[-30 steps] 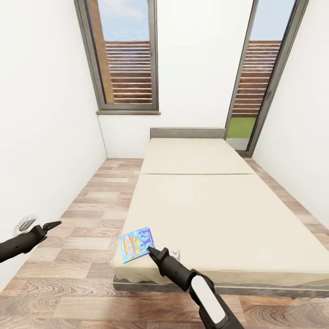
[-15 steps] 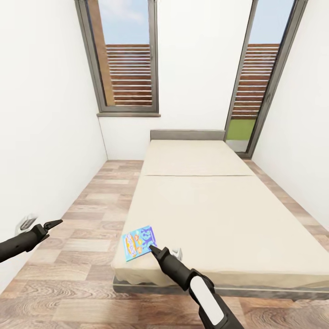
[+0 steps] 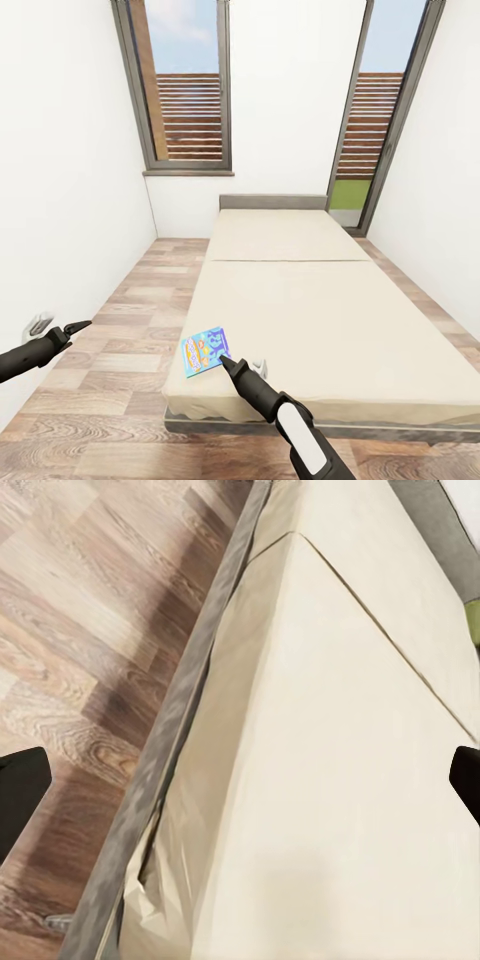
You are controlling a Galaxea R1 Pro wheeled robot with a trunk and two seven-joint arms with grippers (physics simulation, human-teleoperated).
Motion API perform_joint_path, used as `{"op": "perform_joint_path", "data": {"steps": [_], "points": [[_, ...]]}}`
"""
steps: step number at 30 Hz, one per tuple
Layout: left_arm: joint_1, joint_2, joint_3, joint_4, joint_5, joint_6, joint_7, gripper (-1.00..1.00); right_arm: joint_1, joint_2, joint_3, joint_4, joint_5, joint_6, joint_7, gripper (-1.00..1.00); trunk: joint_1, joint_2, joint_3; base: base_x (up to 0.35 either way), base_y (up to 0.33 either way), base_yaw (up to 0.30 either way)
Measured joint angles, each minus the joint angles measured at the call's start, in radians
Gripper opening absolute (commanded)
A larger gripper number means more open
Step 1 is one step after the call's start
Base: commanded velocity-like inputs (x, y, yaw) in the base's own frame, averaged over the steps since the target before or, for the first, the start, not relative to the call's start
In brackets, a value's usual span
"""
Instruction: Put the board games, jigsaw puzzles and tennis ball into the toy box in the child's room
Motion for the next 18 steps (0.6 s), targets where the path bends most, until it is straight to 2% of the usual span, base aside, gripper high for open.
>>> {"op": "perform_joint_path", "data": {"steps": [12,18], "points": [[0.000,0.000,0.000,0.000,0.000,0.000,-0.001,1.00,0.000,0.000,0.000,0.000,0.000,-0.001,0.001,-1.00,0.000,0.000,0.020,0.000,0.000,0.001],[0.000,0.000,0.000,0.000,0.000,-0.001,-0.002,1.00,0.000,0.000,0.000,0.000,0.000,-0.001,0.002,-1.00,0.000,0.000,0.029,0.000,0.000,0.057]]}}
